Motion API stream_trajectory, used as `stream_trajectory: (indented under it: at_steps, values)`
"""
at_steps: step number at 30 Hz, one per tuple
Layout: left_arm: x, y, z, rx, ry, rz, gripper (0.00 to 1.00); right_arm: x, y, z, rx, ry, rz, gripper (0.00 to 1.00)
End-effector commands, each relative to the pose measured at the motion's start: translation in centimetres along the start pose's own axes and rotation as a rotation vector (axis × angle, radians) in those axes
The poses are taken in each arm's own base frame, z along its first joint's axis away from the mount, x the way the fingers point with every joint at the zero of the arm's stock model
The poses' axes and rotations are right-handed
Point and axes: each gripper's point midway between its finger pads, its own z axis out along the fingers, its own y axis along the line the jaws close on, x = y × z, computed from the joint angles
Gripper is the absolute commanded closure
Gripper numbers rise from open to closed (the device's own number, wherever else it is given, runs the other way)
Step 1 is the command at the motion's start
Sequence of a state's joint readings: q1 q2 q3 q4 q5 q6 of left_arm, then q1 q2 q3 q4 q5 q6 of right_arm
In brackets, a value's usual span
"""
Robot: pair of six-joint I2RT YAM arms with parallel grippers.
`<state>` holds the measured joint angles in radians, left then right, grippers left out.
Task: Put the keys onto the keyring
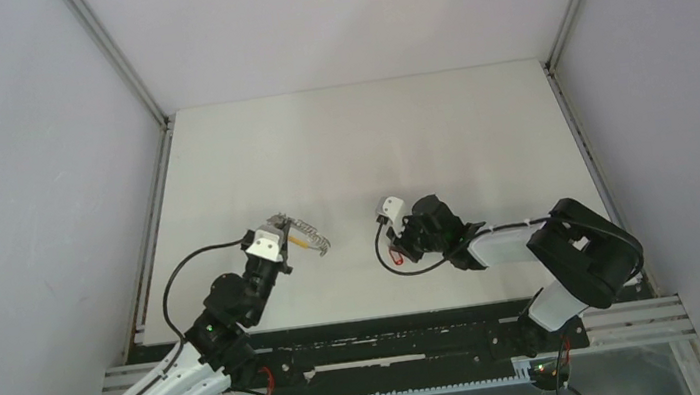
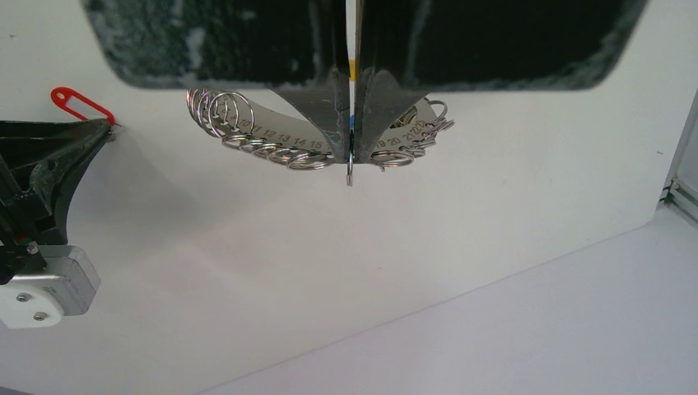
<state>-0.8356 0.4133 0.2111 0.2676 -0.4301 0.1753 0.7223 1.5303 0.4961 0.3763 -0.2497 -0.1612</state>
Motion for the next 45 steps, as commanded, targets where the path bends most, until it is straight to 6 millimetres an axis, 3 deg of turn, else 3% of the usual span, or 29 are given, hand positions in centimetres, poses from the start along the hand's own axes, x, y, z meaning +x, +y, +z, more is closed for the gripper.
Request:
stream_trajectory:
  at_steps: [1,8,16,25,32,45]
  values:
    - [-2.2,-0.8,0.1,0.047,-0.076,-0.035,1.00,-2.2,0.7,-1.1,-0.025,-0.042,-0.036,1.00]
    - [-2.9,-4.0,0.3,0.233,-0.095,0.026,1.00,-6.2,2.1,-5.1,-0.058,-0.071,-0.116,1.00]
    - [-3.6,-9.8,-0.6,0.586,-0.125,0.150,1.00,-10.3,4.3,-10.2,-0.095,-0.069,-0.245,1.00]
    - [-4.0,-13.5,-1.7,0.829,-0.128,0.189,1.00,-13.1,8.3,-13.8,-0.185,-0.023,-0.467,1.00]
    - [-4.5,-15.4,-2.6,0.958,-0.138,0.167,1.00,-14.3,10.1,-14.5,-0.246,-0.033,-0.543,1.00]
    - [-4.5,-16.0,-2.3,0.980,-0.118,0.152,1.00,-13.7,9.9,-12.6,-0.217,0.052,-0.632,1.00]
